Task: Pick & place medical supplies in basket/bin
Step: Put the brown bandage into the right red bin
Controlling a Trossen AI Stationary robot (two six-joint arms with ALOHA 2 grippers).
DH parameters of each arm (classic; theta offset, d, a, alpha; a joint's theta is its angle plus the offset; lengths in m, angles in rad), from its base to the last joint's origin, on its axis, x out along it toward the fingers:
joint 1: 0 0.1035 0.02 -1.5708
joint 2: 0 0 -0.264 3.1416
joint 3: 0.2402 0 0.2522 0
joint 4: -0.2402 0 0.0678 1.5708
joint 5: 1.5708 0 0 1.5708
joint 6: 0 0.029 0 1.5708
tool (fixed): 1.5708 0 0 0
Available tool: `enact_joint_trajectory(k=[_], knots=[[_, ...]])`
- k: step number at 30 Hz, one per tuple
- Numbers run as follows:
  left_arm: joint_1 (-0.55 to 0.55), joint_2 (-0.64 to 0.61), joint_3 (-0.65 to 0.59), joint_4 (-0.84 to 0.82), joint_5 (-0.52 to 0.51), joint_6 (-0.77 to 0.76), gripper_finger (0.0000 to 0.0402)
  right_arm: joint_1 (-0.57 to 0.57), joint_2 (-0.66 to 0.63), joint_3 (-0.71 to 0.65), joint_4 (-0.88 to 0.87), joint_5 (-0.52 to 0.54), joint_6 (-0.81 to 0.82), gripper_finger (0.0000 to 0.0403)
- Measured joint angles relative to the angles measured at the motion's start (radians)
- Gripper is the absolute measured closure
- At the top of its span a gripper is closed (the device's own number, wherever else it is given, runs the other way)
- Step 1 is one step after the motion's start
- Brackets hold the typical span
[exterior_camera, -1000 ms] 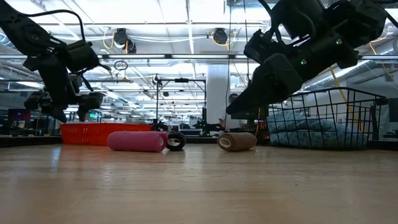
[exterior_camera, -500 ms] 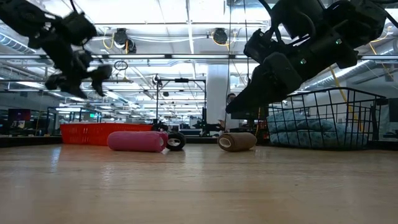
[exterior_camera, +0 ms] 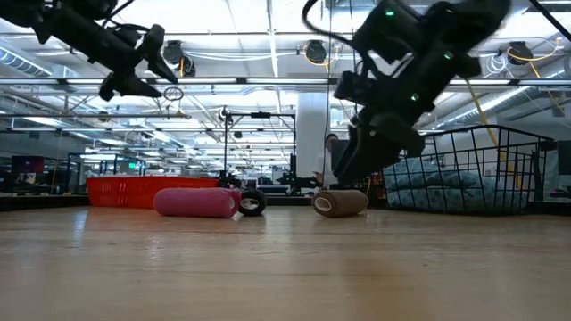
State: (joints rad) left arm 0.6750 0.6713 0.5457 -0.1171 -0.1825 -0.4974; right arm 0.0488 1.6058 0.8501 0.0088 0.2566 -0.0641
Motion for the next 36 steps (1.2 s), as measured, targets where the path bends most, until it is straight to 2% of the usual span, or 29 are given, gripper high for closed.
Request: enact_joint_trajectory(k=[3,6,12,19,27,33,36], knots=[[-0.033,0.026,0.0,0.0,0.0,0.003,0.0146,-0.037,0.0,0.103,-0.213,0.001,-0.121,0.0146],[-0.06,0.052,0.0,0.0,0.0,0.005,0.0146,-0.085,0.0,0.15,-0.29,-0.01,-0.247,0.0143],[-0.095,0.116,0.0,0.013,-0.001,0.017,0.0146,-0.19,0.003,0.153,-0.334,-0.177,-0.383,0.015],[-0.102,0.169,0.0,0.056,-0.001,0.023,0.0146,-0.235,0.04,0.12,-0.313,-0.215,-0.472,0.0152],[-0.106,0.18,-0.001,0.121,0.007,0.022,0.0146,-0.216,0.108,0.11,-0.276,-0.232,-0.47,0.0162],[-0.107,0.18,-0.001,0.12,0.006,0.022,0.0146,-0.193,0.111,0.11,-0.234,-0.232,-0.382,0.0201],[-0.107,0.18,-0.001,0.12,0.006,0.021,0.0146,-0.19,0.111,0.11,-0.197,-0.234,-0.286,0.022]])
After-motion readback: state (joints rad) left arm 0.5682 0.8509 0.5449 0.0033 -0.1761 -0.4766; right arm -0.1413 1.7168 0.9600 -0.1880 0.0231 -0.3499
